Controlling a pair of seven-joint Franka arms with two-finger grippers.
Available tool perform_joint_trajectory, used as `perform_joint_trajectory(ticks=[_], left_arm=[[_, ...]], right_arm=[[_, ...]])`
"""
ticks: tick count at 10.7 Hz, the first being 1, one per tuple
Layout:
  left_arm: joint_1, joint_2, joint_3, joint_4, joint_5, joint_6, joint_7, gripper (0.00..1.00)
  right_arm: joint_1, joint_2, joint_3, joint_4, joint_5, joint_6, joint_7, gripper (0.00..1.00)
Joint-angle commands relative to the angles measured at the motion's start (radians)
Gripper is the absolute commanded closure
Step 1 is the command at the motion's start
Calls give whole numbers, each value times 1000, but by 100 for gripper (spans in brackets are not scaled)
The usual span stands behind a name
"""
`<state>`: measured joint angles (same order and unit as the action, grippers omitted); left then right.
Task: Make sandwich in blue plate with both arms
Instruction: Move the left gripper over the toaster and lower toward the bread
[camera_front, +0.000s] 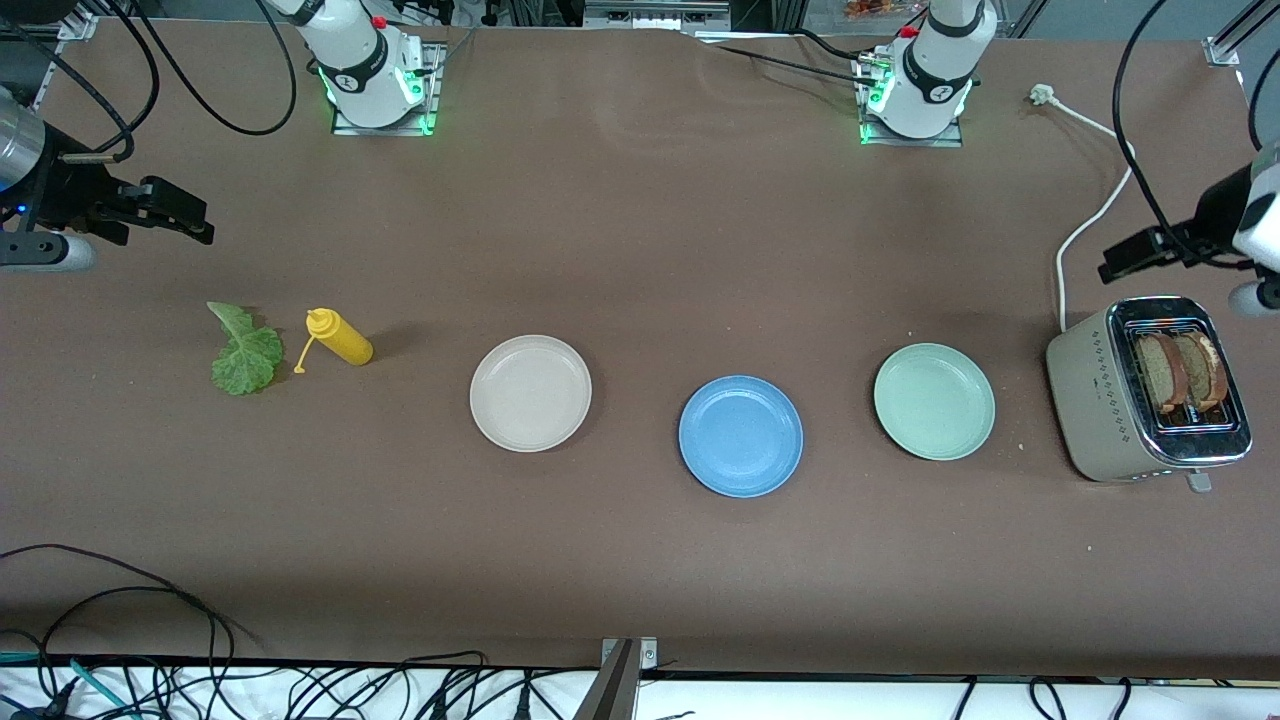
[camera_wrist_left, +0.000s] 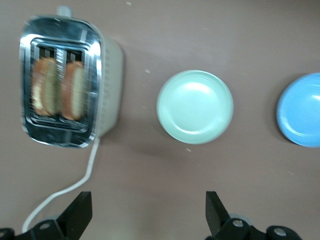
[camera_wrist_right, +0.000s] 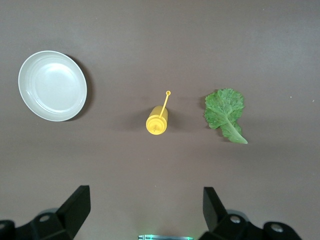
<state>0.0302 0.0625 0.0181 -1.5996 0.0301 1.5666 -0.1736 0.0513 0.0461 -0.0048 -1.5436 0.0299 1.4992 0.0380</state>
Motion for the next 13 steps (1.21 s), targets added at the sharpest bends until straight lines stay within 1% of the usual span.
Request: perform_joint_trajectory(ticks=[1, 2, 5, 7, 9, 11, 13], left_arm=[[-6, 95, -3, 33, 146, 13, 19, 0], [-6, 112, -3, 35, 166, 15, 31, 0], [11, 177, 0, 82, 168, 15, 52, 0], [55, 200, -1, 84, 154, 18, 54, 0], [79, 209, 0, 84, 143, 96, 133, 0], [94, 218, -1, 84, 117, 99, 143, 0], [97, 240, -1, 84, 102, 137, 151, 0]], right_arm=[[-10, -15, 2, -10, 12, -5, -4, 0], [-10, -15, 2, -10, 12, -2, 0, 0], [-10, -11, 3, -9, 12, 4, 2, 0], [-10, -9, 3, -9, 12, 6, 2, 0], [-10, -8, 3, -9, 12, 7, 0, 0], [-10, -8, 3, -9, 12, 6, -3, 0], [-10, -9, 3, -9, 12, 4, -4, 0]])
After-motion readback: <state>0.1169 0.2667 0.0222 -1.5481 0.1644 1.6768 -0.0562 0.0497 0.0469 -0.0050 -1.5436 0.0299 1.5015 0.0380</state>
